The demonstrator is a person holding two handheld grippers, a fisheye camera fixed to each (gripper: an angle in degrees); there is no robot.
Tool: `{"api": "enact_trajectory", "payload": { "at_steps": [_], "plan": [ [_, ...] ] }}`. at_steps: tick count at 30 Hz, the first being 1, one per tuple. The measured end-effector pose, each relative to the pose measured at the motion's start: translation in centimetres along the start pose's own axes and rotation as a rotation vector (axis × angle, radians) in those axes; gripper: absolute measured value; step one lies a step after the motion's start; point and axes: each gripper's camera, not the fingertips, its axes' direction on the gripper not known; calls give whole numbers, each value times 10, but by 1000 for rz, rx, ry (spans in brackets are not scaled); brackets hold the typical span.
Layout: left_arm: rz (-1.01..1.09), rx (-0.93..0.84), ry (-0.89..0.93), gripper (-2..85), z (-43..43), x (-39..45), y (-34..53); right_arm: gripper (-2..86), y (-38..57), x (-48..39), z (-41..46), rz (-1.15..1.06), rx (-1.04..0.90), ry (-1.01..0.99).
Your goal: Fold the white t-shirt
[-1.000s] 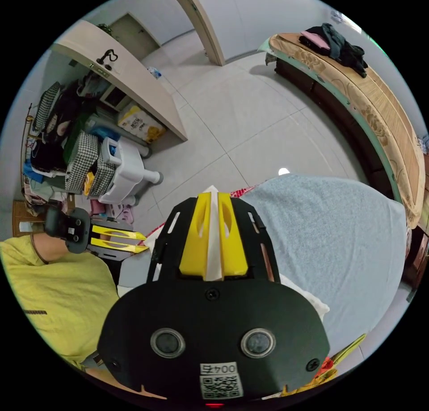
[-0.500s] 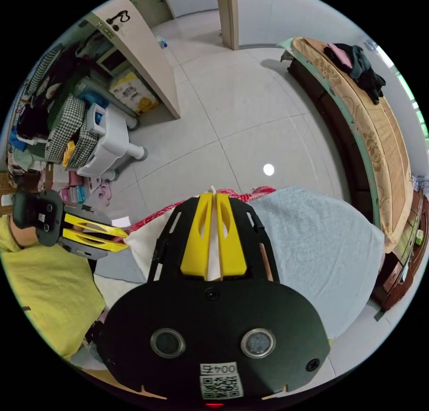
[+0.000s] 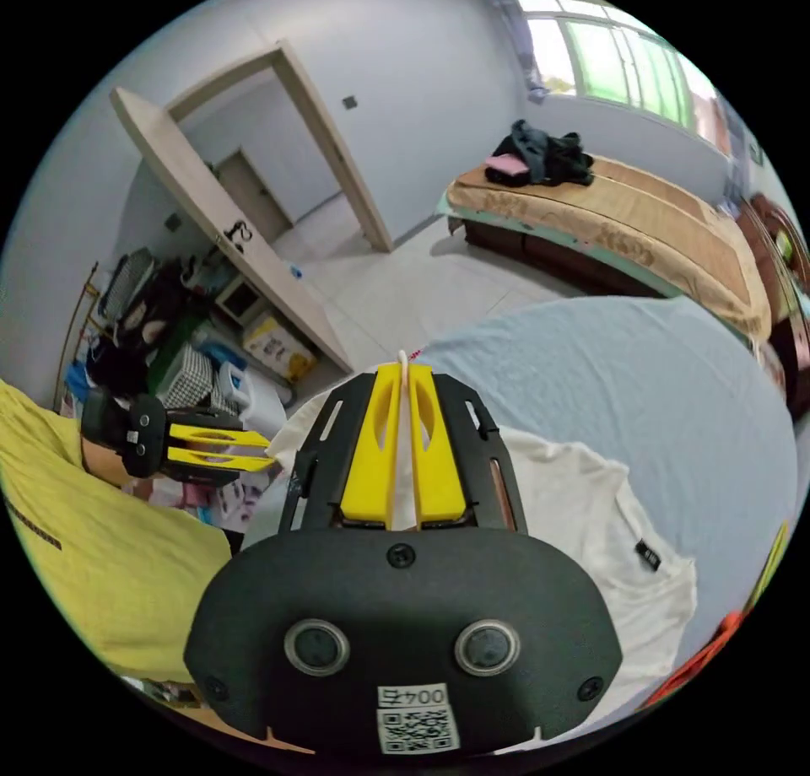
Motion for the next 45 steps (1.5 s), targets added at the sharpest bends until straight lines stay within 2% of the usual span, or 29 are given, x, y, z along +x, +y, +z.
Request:
{"api": "enact_trajectory", "payload": {
  "at_steps": [4,8,10,13,17,21,28,38,41,43,45],
  "plan": [
    [154,12,14,26,7,57,-31,14,74,56,-55,210,91,0],
    [253,-23,108,42,25,107,-52,27,143,105,-82,436,81,5],
    [278,-52,162,53,34,121,-57,38,191,128,-104,616,116,49],
    [252,-82,261,65,44,127,-60,75,233,132,-131,732,171,52],
    [96,-107,389,70,58,101,-52,88,250,103,-138,704,152,-2],
    [-40,-126,373,72,75,74,-42,86,246,54,-121,619,87,-37],
    [-28,-119,262,73,101,67,-56,93,220,-13,-90,443,-51,109],
    [14,-179,253,73,137,75,-67,101,224,-9,-100,525,-35,154],
    [1,-182,259,72,145,74,-70,71,217,-10,-99,506,-48,147],
    [6,-189,250,72,150,75,-71,14,212,-17,-102,495,-65,150],
    [8,-195,232,71,155,75,-71,5,216,-21,-95,510,-104,142]
  ]
}}
